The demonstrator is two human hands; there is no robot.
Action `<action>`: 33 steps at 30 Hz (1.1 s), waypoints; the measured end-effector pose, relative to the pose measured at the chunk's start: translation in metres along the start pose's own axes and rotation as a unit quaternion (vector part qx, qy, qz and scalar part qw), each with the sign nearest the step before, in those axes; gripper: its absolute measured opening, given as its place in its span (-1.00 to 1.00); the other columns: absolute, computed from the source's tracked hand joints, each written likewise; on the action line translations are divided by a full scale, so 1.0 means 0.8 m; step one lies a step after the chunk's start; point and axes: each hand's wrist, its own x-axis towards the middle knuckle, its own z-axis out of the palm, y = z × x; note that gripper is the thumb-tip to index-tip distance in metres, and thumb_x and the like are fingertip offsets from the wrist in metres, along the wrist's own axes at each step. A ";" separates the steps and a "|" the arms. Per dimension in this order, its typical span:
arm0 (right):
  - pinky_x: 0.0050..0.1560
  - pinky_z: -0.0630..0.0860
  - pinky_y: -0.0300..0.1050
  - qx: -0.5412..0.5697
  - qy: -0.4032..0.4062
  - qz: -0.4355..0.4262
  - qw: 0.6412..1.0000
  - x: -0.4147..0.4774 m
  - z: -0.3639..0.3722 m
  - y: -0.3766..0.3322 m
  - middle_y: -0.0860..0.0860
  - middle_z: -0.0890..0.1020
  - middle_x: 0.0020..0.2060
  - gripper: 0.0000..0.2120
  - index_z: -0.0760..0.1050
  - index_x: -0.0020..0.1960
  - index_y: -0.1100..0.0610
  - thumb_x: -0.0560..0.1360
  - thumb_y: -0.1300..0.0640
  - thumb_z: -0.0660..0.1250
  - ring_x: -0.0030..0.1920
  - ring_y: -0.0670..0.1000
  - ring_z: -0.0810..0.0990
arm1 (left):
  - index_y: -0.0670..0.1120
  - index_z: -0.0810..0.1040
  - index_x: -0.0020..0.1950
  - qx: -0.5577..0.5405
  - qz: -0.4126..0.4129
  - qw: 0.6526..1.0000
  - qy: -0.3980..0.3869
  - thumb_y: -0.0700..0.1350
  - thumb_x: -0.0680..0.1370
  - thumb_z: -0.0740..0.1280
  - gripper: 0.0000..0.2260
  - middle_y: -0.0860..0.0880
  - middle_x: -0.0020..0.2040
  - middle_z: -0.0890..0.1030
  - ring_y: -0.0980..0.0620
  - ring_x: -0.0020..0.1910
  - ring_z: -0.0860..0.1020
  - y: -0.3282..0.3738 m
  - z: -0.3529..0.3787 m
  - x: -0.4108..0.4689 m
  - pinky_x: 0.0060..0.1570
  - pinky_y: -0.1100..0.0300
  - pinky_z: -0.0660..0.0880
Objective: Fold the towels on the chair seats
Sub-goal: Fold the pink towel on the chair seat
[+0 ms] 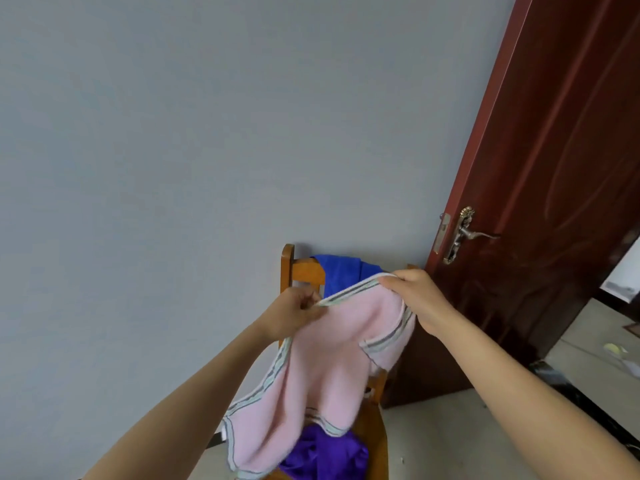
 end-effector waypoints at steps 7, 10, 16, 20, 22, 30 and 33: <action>-0.47 0.05 -0.24 -0.048 0.005 -0.084 0.995 0.017 0.018 -0.036 -0.13 0.14 -0.56 -0.55 0.14 -0.44 0.05 0.48 0.20 0.33 -0.51 -0.15 0.11 | -0.12 0.44 -0.26 -0.037 -0.137 0.990 -0.004 -0.02 0.22 0.32 -0.78 -0.03 -0.31 0.42 0.08 -0.33 0.37 -0.078 0.016 -0.038 -0.34 0.30 0.28; -0.37 0.10 -0.15 -0.016 0.047 -0.078 0.996 0.032 0.011 -0.031 -0.03 0.18 -0.48 -0.63 0.24 -0.41 0.09 0.46 0.13 0.35 -0.41 -0.08 0.17 | -0.13 0.42 -0.28 -0.028 -0.178 0.984 -0.002 0.03 0.14 0.31 -0.71 -0.04 -0.32 0.39 0.07 -0.33 0.34 -0.114 0.016 -0.054 -0.35 0.29 0.24; -0.41 0.18 -0.23 0.095 0.156 -0.045 0.982 0.058 -0.013 -0.014 -0.02 0.29 -0.44 -0.87 0.44 -0.23 0.16 0.47 0.20 0.33 -0.40 -0.12 0.25 | -0.09 0.39 -0.32 -0.010 -0.248 0.969 -0.001 -0.12 0.33 0.28 -0.91 -0.01 -0.36 0.39 0.09 -0.34 0.34 -0.153 0.025 -0.081 -0.34 0.29 0.24; -0.44 0.21 -0.28 0.130 0.213 -0.015 0.968 0.073 -0.025 0.019 -0.13 0.30 -0.56 -0.78 0.40 -0.33 0.09 0.46 0.22 0.34 -0.47 -0.17 0.26 | -0.06 0.37 -0.33 -0.009 -0.285 0.958 -0.006 -0.06 0.22 0.22 -0.89 0.01 -0.36 0.38 0.10 -0.36 0.32 -0.163 0.032 -0.098 -0.36 0.26 0.21; -0.44 0.21 -0.27 0.117 0.222 0.012 0.968 0.078 -0.025 0.040 -0.14 0.32 -0.59 -0.75 0.38 -0.37 0.10 0.46 0.21 0.33 -0.49 -0.17 0.27 | -0.04 0.35 -0.36 -0.014 -0.298 0.954 -0.017 -0.11 0.31 0.30 -0.87 0.03 -0.38 0.36 0.11 -0.37 0.31 -0.167 0.038 -0.104 -0.38 0.29 0.20; -0.37 0.35 -0.26 0.012 0.136 0.133 0.982 0.106 0.021 0.136 0.09 0.42 -0.44 -0.75 0.44 -0.30 0.24 0.53 0.15 0.25 -0.41 -0.09 0.44 | -0.17 0.43 -0.31 -0.094 -0.388 0.916 0.047 -0.06 0.25 0.29 -0.82 -0.06 -0.35 0.37 0.04 -0.35 0.31 -0.177 0.052 -0.118 -0.38 0.27 0.22; -0.03 0.45 -0.02 -0.072 0.043 0.184 0.979 0.121 0.055 0.175 0.23 0.60 -0.15 -0.80 0.54 -0.12 0.32 0.53 0.19 0.23 -0.09 0.17 0.53 | -0.16 0.55 -0.24 -0.166 -0.422 0.888 0.080 -0.12 0.35 0.34 -0.89 -0.09 -0.29 0.52 -0.03 -0.27 0.47 -0.168 0.068 -0.114 -0.32 0.24 0.39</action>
